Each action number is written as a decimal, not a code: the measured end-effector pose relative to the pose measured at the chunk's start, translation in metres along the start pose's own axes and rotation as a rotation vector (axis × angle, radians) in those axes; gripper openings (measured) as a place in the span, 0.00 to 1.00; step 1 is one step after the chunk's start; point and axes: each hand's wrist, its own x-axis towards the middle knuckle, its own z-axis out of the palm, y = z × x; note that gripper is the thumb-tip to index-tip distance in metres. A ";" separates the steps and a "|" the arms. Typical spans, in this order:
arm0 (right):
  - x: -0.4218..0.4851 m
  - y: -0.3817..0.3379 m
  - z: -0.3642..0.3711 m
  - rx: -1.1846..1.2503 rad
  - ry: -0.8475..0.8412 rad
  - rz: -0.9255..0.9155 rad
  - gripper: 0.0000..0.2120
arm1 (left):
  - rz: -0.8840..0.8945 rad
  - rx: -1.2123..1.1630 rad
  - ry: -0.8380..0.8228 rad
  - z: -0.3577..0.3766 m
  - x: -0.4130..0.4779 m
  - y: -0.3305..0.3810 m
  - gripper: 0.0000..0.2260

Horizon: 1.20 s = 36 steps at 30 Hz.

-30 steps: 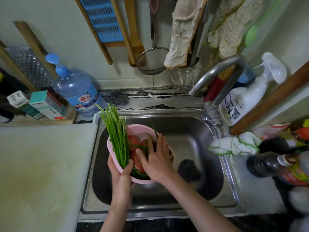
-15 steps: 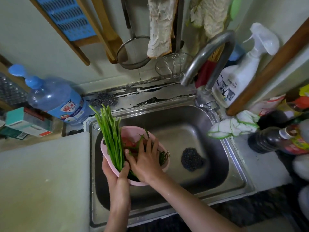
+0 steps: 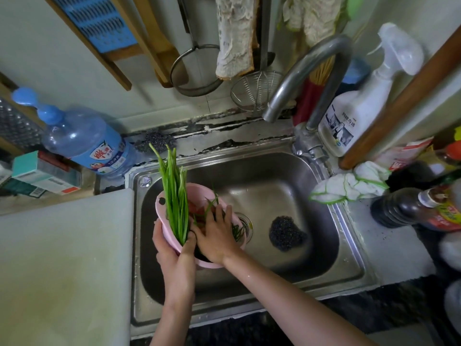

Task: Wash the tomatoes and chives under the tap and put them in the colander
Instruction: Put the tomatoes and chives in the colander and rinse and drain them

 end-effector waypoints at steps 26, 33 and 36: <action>0.002 0.036 -0.039 0.163 -0.034 -0.064 0.31 | 0.028 0.247 0.054 0.055 -0.023 0.021 0.34; 0.002 0.038 -0.045 0.187 -0.037 -0.057 0.32 | 0.028 0.250 0.065 0.062 -0.025 0.024 0.33; 0.002 0.037 -0.047 0.172 -0.026 -0.058 0.32 | 0.025 0.250 0.069 0.064 -0.026 0.026 0.33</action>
